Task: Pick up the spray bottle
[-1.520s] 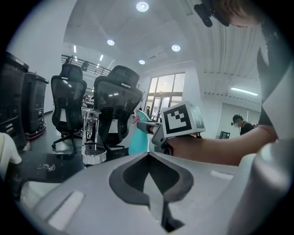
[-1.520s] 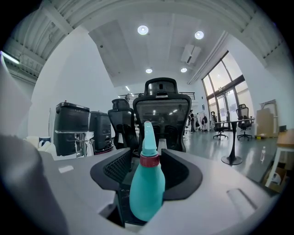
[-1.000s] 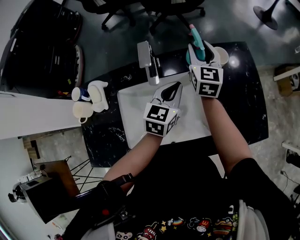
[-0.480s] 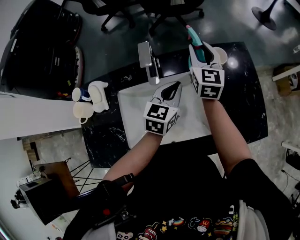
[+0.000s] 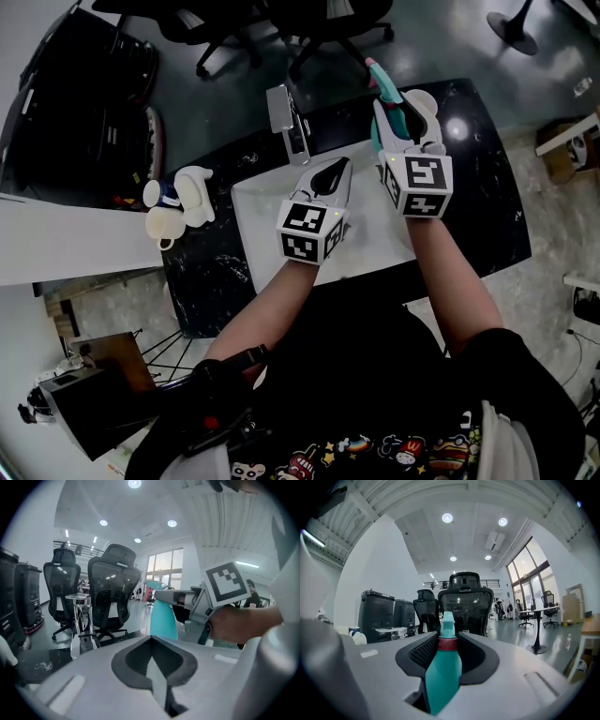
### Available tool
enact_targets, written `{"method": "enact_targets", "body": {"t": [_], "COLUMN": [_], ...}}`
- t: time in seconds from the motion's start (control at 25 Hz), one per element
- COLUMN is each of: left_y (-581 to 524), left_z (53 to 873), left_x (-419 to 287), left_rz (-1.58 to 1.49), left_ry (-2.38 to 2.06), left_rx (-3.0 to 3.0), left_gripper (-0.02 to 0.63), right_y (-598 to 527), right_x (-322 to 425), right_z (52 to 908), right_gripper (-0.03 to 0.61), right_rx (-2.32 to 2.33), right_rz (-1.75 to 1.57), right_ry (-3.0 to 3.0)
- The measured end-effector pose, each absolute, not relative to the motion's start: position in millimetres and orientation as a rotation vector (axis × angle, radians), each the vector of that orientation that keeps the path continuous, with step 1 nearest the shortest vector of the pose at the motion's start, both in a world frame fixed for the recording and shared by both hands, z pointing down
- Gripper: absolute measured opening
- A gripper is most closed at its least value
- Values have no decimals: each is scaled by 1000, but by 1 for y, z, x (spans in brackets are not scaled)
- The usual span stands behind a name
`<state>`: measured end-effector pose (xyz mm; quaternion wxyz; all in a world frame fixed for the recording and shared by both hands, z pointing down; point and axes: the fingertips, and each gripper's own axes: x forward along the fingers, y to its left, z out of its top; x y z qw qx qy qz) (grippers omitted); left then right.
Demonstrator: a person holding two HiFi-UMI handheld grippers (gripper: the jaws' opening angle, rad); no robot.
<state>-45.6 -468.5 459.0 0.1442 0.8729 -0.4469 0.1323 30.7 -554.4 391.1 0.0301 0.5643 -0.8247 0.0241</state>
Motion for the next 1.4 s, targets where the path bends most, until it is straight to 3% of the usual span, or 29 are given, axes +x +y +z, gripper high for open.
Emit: {"method": "enact_targets", "body": {"t": [0.76, 1.4], "left_y": [-440, -421], "left_z": [418, 408], "left_x": [-11, -3], "left_rz": [293, 266], "left_ry": [-1273, -1294], "left_rx": [2617, 2625], "left_gripper": [0, 0], "right_y": [-412, -394], "right_x": [72, 82], "right_z": [386, 379], "right_gripper": [155, 153], "right_rx": [1760, 1756], "right_rz": [144, 110], "right_ry": [-2523, -2529]}}
